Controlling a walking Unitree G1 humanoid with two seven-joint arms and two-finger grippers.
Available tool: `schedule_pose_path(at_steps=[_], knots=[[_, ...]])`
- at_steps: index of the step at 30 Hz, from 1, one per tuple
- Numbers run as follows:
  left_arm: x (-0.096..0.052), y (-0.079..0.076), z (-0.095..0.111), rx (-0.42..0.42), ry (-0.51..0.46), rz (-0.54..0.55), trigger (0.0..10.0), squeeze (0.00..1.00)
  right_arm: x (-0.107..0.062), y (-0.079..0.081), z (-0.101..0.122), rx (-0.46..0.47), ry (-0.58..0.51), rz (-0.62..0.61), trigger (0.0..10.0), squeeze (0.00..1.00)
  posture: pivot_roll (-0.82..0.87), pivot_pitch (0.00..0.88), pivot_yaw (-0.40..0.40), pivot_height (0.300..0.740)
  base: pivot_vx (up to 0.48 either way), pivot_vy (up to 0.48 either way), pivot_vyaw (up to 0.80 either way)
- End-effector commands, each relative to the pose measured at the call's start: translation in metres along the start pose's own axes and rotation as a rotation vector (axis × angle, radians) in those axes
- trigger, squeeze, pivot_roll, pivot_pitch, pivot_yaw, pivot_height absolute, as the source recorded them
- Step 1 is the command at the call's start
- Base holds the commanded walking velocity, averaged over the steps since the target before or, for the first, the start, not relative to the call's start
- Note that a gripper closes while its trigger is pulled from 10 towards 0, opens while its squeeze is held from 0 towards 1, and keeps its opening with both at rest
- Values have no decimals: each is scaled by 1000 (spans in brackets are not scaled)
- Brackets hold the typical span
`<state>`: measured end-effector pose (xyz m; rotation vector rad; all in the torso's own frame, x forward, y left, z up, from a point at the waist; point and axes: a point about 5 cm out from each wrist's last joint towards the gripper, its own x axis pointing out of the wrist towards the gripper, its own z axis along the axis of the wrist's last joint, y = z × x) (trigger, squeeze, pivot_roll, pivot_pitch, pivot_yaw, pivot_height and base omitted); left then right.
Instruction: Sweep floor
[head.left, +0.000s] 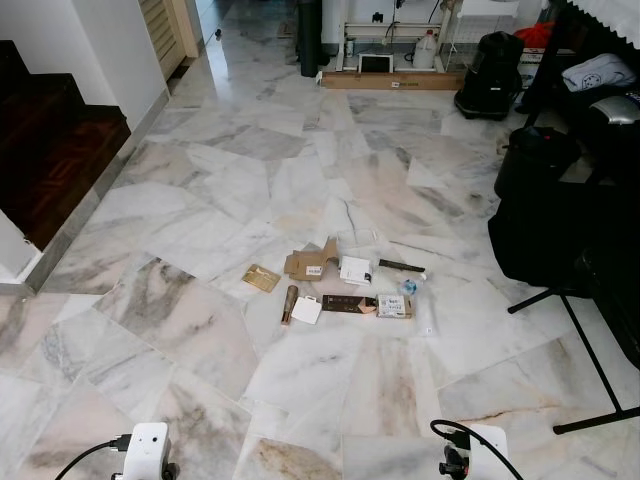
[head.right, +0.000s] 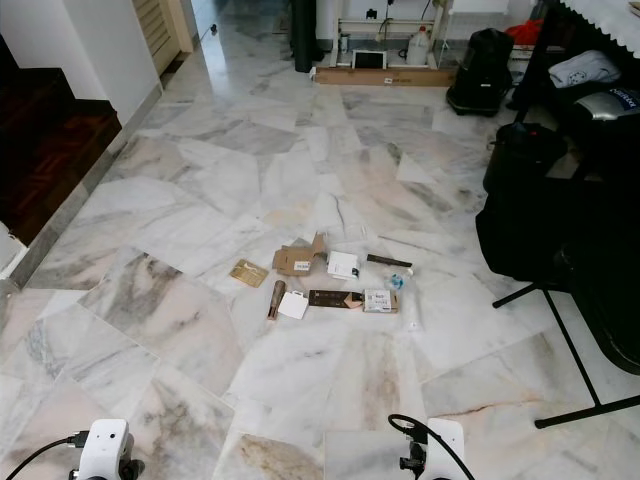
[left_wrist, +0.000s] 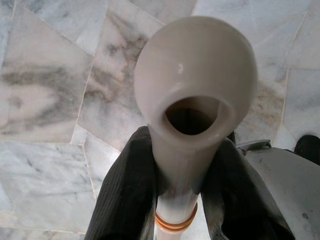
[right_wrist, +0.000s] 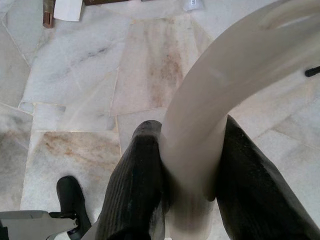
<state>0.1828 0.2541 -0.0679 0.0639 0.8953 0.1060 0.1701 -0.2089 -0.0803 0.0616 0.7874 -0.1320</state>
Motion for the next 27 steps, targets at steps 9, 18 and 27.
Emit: schedule_pose_path(at_steps=[9,18,27], knots=[[0,-6,-7,-31,25,-12,10000,0,-1,2,-3,28,5,5,10000,0,-64,87,33,740,337,0,0],[0,-8,-5,-27,19,-16,10000,0,-1,3,-3,27,4,7,10000,0,-63,80,35,740,316,0,0],[1,-10,-4,-26,16,-19,10000,0,0,3,-1,34,-5,7,10000,0,-62,83,35,740,312,0,0]])
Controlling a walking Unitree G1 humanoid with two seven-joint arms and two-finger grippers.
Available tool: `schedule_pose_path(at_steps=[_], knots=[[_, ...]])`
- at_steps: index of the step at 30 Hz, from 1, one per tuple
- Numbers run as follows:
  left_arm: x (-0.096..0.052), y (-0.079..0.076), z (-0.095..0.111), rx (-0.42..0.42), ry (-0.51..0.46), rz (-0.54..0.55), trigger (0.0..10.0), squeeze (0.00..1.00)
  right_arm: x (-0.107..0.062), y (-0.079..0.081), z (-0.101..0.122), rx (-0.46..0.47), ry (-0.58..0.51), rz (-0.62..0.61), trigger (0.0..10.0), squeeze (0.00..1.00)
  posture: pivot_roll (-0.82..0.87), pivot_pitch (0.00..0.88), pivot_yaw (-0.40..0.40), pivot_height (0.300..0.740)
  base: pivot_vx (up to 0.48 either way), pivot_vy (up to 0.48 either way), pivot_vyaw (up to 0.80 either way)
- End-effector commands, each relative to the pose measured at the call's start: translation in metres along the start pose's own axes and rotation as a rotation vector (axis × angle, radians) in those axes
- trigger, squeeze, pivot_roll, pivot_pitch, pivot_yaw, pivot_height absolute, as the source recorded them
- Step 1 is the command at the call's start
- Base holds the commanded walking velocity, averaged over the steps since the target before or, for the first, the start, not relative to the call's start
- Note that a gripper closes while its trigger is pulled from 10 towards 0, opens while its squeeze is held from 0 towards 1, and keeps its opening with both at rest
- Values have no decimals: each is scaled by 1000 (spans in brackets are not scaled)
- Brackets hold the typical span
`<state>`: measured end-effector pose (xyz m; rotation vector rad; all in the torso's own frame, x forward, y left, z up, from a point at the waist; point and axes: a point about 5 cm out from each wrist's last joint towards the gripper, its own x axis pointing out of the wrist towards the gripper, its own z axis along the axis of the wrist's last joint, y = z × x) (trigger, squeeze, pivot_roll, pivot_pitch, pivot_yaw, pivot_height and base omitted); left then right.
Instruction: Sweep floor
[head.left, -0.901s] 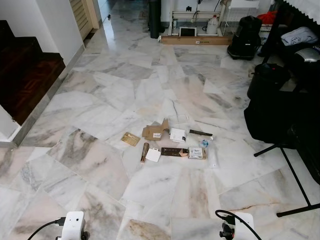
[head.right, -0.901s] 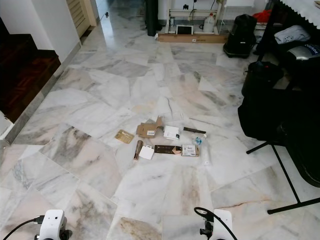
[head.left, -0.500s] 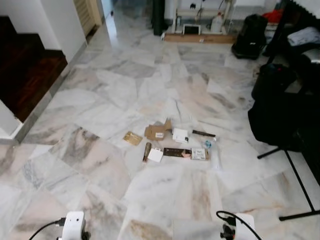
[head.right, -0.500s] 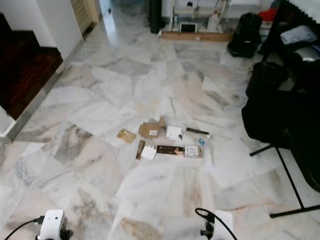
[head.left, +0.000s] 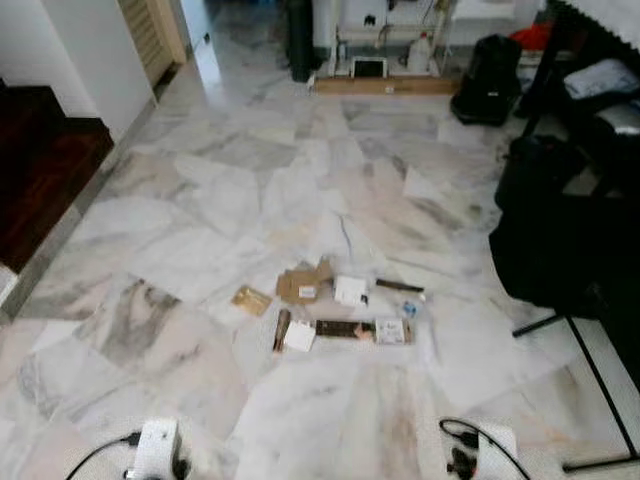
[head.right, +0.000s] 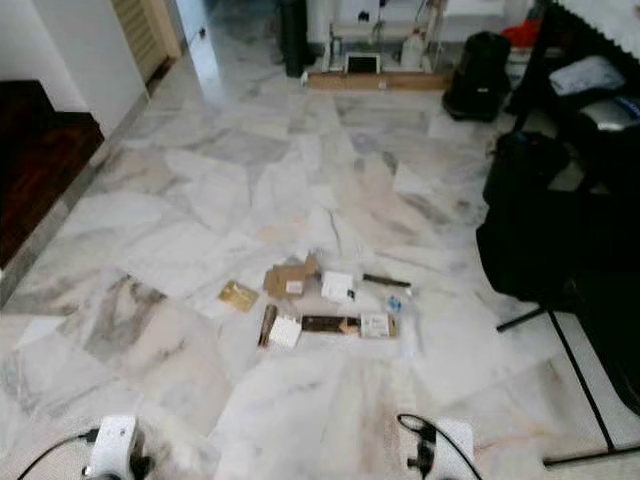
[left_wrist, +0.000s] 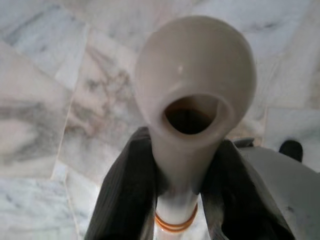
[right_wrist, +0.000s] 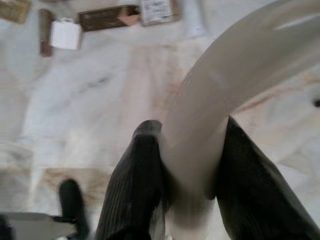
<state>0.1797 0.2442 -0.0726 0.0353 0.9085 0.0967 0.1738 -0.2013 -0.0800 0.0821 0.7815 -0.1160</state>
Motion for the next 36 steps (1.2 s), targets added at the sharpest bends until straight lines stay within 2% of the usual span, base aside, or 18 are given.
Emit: schedule_pose_path(at_steps=[1,14,27,32,36], knots=[[0,-1,1,-5,2,1,10000,0,-2,-5,-3,21,-1,-15,10000,0,-62,83,35,740,311,0,0],[1,0,3,0,-6,1,10000,0,-1,-3,-2,23,-6,-12,10000,0,-58,85,35,740,305,0,0],[0,5,8,31,-32,13,10000,0,1,-4,10,31,-54,-21,10000,0,-67,69,38,740,0,0,0],[1,8,20,33,-78,13,10000,0,2,-11,18,17,-102,-44,10000,0,-68,62,36,740,0,0,0],[2,12,40,38,-160,11,10000,0,1,-20,31,-5,-177,-68,10000,0,-69,70,34,740,0,0,0]])
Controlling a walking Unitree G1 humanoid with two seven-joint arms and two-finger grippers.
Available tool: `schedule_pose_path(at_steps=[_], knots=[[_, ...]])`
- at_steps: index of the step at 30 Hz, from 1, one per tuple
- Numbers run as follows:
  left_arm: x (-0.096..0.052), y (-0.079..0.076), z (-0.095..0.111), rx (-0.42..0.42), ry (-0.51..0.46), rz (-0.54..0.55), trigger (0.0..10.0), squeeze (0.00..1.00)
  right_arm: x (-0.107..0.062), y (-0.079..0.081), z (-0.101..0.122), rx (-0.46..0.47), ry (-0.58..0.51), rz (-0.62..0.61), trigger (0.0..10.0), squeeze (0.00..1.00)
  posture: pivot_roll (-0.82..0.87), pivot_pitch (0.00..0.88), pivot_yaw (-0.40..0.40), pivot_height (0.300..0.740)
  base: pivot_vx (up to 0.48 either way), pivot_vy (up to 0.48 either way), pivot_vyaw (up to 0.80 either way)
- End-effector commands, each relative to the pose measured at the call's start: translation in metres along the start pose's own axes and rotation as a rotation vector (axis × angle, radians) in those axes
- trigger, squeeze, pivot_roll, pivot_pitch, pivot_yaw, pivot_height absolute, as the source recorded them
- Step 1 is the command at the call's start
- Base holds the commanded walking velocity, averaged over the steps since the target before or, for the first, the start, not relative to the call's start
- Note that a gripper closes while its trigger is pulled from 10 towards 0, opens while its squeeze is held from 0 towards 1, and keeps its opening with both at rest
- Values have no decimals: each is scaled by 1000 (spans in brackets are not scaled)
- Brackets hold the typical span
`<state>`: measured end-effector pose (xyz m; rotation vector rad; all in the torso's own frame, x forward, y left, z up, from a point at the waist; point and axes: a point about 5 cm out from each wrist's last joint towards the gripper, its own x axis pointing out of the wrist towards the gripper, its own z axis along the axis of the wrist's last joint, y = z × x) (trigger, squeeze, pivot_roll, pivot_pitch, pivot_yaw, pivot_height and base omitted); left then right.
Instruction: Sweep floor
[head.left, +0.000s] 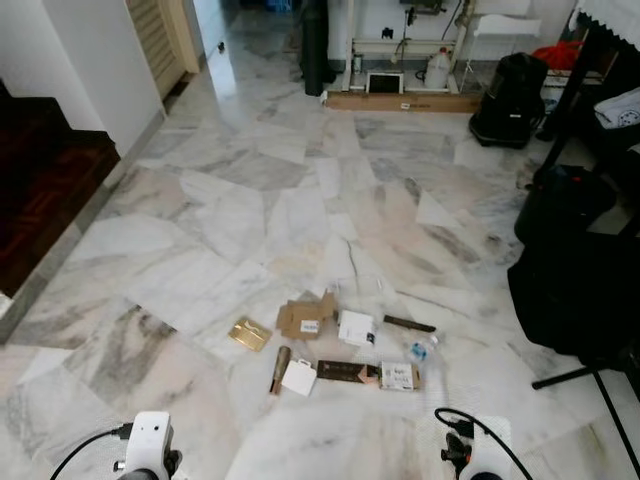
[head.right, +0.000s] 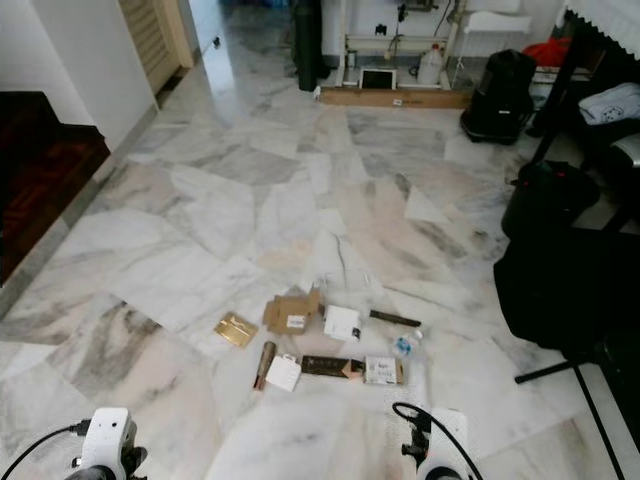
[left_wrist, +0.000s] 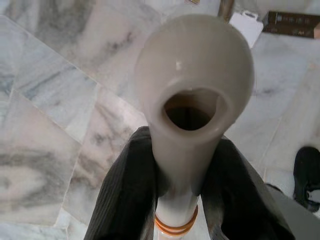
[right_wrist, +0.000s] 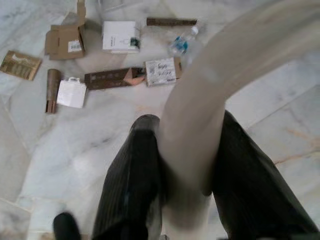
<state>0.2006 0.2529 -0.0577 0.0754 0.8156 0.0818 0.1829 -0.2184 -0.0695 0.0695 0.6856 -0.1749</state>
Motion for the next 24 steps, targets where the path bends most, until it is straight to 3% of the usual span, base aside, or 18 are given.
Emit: schedule_pose_path(at_steps=[1,4,8,10,17,19,24], knots=[[3,-5,16,5,-84,-3,10000,0,2,-6,17,-21,-90,-15,10000,0,-69,70,34,740,0,0,0],[6,-35,27,24,-174,-31,10000,0,2,-13,23,-43,-132,-16,10000,0,-63,73,32,740,0,0,0],[6,-35,36,29,-227,-31,10000,0,0,-23,28,-72,-167,-36,10000,0,-61,80,33,740,0,0,0],[5,-30,44,31,-276,-22,10000,0,-3,-36,34,-93,-198,-71,10000,0,-61,82,33,740,0,0,0],[1,-14,66,45,-375,13,10000,0,-7,-54,46,-181,-251,-83,10000,0,-61,86,31,740,0,0,0],[-2,-1,78,44,-420,33,10000,0,-9,-65,57,-185,-292,-111,10000,0,-59,91,29,740,0,0,0],[-8,18,97,54,-496,61,10000,0,-12,-76,80,-201,-385,-141,10000,0,-57,92,28,740,0,0,0]])
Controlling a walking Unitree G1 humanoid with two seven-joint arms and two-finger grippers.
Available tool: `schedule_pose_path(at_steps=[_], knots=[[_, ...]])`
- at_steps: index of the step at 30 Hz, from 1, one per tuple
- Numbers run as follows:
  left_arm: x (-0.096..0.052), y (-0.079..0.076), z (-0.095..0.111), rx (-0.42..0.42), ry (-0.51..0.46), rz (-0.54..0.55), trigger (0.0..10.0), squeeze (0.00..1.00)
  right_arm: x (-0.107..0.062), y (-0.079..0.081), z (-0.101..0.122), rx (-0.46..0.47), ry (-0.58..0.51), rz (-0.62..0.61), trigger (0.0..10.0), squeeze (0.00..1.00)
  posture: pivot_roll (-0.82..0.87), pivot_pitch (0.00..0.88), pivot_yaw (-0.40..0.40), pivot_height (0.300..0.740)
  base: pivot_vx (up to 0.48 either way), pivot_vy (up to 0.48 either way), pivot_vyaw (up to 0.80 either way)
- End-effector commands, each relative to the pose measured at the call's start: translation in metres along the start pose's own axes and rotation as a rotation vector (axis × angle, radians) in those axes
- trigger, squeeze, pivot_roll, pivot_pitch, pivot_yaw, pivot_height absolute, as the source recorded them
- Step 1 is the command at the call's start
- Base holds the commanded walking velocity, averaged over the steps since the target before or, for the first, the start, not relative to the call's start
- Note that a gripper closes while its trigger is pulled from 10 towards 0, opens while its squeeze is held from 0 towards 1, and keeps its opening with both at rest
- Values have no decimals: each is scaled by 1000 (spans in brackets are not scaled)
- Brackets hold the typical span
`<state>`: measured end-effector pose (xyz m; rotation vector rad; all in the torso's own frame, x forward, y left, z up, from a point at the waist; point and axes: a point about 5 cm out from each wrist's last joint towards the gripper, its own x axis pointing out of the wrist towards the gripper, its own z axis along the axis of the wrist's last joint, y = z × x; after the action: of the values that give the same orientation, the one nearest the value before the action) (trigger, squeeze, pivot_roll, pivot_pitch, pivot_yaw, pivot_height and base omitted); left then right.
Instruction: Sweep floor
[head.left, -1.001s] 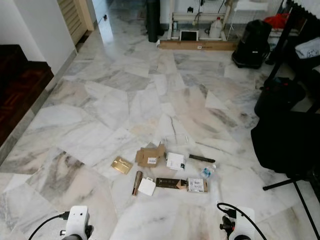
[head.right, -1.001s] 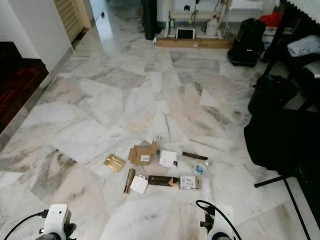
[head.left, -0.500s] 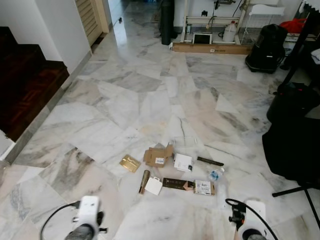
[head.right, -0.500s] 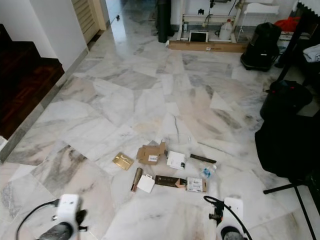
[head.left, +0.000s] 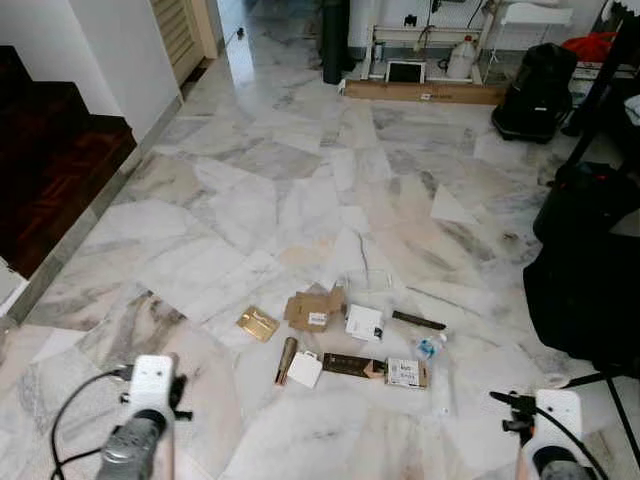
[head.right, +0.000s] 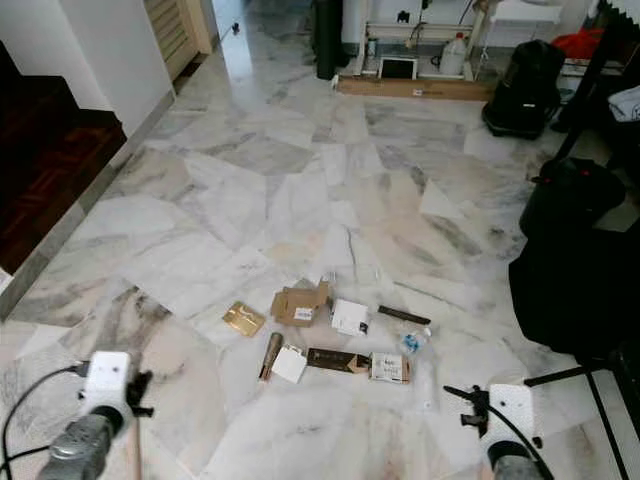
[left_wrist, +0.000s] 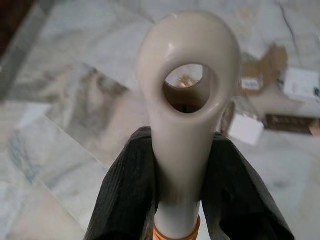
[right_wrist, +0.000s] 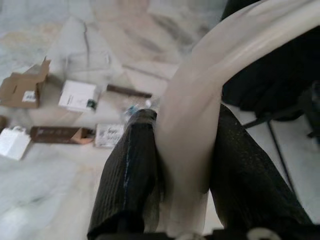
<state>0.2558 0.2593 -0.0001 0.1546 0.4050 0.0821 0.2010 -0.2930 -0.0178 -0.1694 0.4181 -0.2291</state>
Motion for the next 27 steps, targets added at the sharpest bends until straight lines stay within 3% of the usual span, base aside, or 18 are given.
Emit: schedule_pose_path(at_steps=[1,5,15,27], knots=[[3,9,17,3,-84,19,10000,0,3,-10,18,-16,-98,-30,10000,0,-57,92,28,740,0,0,0],[4,16,33,14,-158,36,10000,0,9,-18,40,-30,-187,-76,10000,0,-54,95,30,740,0,0,0],[8,8,53,20,-239,25,10000,0,14,-30,84,-61,-358,-158,10000,0,-59,96,32,740,0,0,0],[8,2,67,1,-300,16,10000,0,-2,-20,116,-20,-502,-126,10000,0,-59,98,37,740,0,0,0]])
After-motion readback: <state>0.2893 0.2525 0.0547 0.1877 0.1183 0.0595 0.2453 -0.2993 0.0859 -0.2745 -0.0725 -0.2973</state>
